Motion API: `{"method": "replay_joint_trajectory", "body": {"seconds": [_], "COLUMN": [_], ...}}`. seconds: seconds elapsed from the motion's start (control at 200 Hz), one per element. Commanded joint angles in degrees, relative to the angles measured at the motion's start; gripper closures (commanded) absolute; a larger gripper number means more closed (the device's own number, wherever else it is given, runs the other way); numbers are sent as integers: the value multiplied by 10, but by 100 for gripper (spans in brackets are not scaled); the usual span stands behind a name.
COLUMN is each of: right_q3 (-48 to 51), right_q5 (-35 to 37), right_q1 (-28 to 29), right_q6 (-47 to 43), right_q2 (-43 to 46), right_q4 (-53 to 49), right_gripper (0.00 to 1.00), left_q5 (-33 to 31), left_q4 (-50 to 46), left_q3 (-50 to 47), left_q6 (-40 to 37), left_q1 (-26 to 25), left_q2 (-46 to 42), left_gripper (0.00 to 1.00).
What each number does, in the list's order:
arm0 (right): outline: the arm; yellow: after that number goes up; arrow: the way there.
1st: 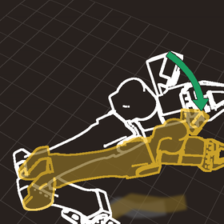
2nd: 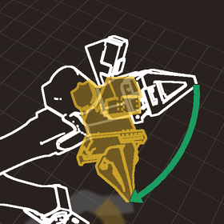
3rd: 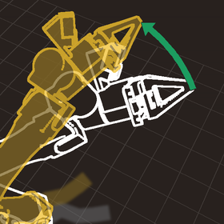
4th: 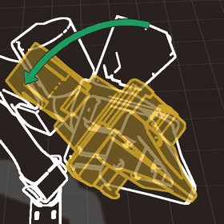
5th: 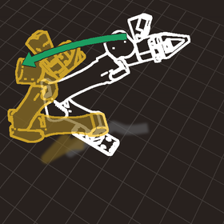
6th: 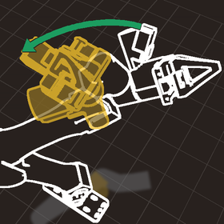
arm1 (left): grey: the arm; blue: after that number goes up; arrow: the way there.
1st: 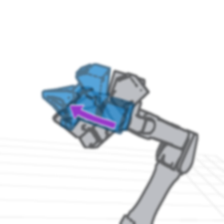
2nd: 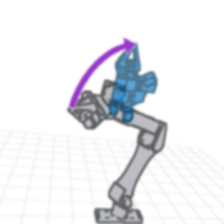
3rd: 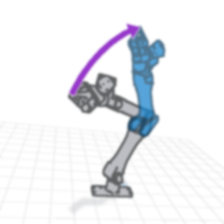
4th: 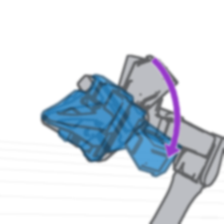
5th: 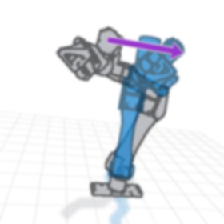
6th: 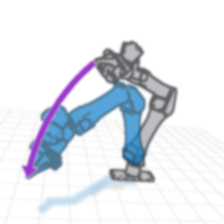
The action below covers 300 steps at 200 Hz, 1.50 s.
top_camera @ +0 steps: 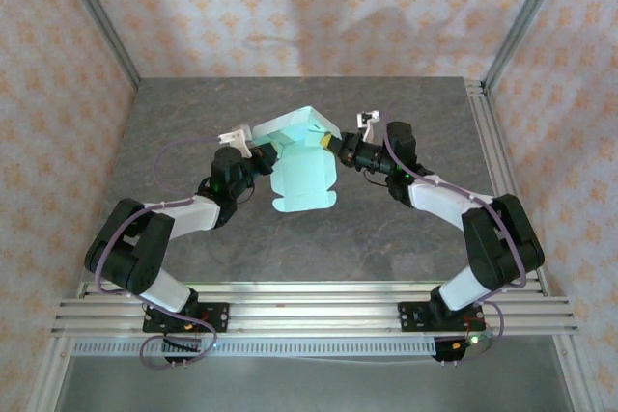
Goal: Fold the paper box
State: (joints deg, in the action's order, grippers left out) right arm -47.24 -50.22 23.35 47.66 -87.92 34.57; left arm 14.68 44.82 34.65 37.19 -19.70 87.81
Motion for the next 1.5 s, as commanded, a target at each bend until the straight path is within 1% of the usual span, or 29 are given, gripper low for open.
{"method": "replay_joint_trajectory", "body": {"seconds": [0.0,0.06,0.165,0.235,0.35,0.465,0.621,0.671,0.716,0.911,1.071,1.176,1.236,1.286,1.331,1.497], "right_q3": [-5,-1,-2,-23,-78,-155,-291,-330,-363,-554,-695,-741,-764,-784,-796,-796], "right_q5": [20,27,56,85,155,234,320,366,391,421,435,440,441,443,448,473], "right_q1": [-4,-11,-20,-16,14,59,132,157,175,222,228,228,227,227,227,224], "right_q6": [-24,-36,-78,-129,-213,-277,-346,-364,-378,-421,-411,-403,-393,-385,-378,-351], "right_q2": [26,38,75,107,146,143,73,48,27,-104,-209,-247,-268,-282,-292,-296], "right_q4": [-14,-29,-89,-175,-311,-429,-554,-577,-589,-695,-788,-815,-831,-848,-861,-868], "right_gripper": [51,41,34,32,31,31,32,33,34,34,36,38,42,48,50,55], "left_q5": [-22,-38,-78,-110,-151,-175,-202,-203,-203,-214,-217,-220,-221,-222,-223,-222], "left_q4": [18,8,-15,-31,-46,-54,-60,-62,-65,-72,-77,-79,-79,-80,-83,-82], "left_q3": [-4,-6,-10,-14,-21,-23,-30,-30,-30,-34,-33,-31,-31,-30,-30,-30], "left_q6": [-3,-2,1,8,13,8,4,3,1,-6,-10,-12,-12,-14,-16,-16], "left_q1": [4,4,3,4,3,4,4,4,4,4,3,4,4,3,4,4], "left_q2": [-8,-12,-20,-26,-31,-30,-26,-26,-26,-30,-28,-26,-26,-28,-29,-28], "left_gripper": [100,100,100,100,100,100,100,100,100,100,100,100,100,100,100,100]}}
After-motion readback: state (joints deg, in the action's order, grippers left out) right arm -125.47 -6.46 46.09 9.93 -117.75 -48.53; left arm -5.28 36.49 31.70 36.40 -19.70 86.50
